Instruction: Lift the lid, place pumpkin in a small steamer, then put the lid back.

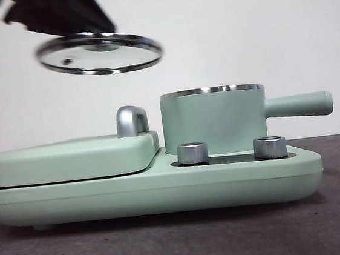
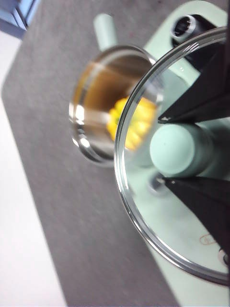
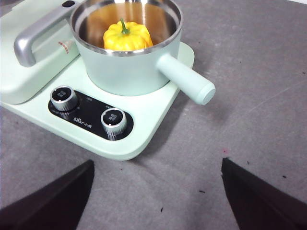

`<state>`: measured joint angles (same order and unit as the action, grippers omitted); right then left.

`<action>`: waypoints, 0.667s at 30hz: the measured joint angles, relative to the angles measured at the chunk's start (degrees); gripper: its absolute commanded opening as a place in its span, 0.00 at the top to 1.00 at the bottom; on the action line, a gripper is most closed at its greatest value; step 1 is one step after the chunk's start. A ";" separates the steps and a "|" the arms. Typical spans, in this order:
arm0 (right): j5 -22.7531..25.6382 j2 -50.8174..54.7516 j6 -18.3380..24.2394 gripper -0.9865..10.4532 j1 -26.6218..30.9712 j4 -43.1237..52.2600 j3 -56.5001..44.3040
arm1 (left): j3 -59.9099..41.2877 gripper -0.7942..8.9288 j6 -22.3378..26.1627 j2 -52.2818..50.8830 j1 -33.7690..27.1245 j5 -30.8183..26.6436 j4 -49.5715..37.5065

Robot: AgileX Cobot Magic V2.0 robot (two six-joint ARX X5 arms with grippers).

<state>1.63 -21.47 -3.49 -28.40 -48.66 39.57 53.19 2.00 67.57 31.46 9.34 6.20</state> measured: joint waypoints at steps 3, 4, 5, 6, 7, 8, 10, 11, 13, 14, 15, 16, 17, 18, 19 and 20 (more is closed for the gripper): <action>0.00 0.02 0.00 0.56 0.00 -0.50 0.00 | 0.00 0.90 -0.02 3.41 1.97 0.00 -6.14; 0.00 0.02 0.00 0.56 0.00 -0.52 0.00 | 0.00 0.90 -0.04 4.63 2.60 0.00 -8.04; 0.00 0.02 0.00 0.56 0.00 -0.52 0.00 | 0.00 0.90 -0.07 5.70 3.08 0.02 -9.49; 0.02 0.02 0.00 0.56 0.00 -0.52 0.00 | 0.09 0.90 -0.07 6.95 3.58 0.02 -10.82; 0.13 0.02 0.00 0.56 0.00 -0.52 0.00 | 0.20 0.90 -0.07 8.07 3.98 0.02 -11.82; 0.20 0.02 0.00 0.56 0.00 -0.52 0.00 | 0.52 0.90 -0.07 9.44 4.39 0.02 -12.63; 0.70 0.02 0.00 0.56 0.00 -0.52 0.00 | 1.68 0.90 -0.07 12.04 5.07 0.00 -13.40; 0.81 0.02 0.00 0.56 0.00 -0.52 0.00 | 2.40 0.90 -0.07 13.40 5.38 0.00 -13.79; 0.90 0.02 0.00 0.56 0.00 -0.52 0.00 | 4.07 0.90 -0.04 15.85 5.90 0.00 -14.60; 0.94 0.02 0.00 0.56 0.00 -0.52 0.00 | 4.92 0.90 -0.04 17.00 6.21 0.00 -15.30; 0.96 0.02 0.00 0.56 0.00 -0.52 0.00 | 5.92 0.90 -0.04 18.12 6.43 0.00 -15.85; 1.09 0.02 0.00 0.56 0.00 -0.52 0.00 | 6.91 0.90 -0.04 19.08 6.62 0.00 -16.06; 1.29 0.02 0.00 0.56 0.00 -0.52 0.00 | 8.09 0.90 -0.02 20.11 6.80 0.02 -16.09; 1.46 0.02 0.00 0.56 0.00 -0.52 0.00 | 9.38 0.90 0.09 21.20 6.97 0.00 -16.09; 1.55 0.02 0.00 0.56 0.00 -0.50 0.00 | 10.49 0.90 0.17 22.23 7.10 0.02 -16.17; 1.60 0.02 0.00 0.56 0.00 -0.44 0.00 | 11.58 0.90 0.35 23.32 7.28 0.02 -16.31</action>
<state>3.22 -21.45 -3.49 -28.40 -49.10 39.57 64.77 2.35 90.89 38.74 9.37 -10.11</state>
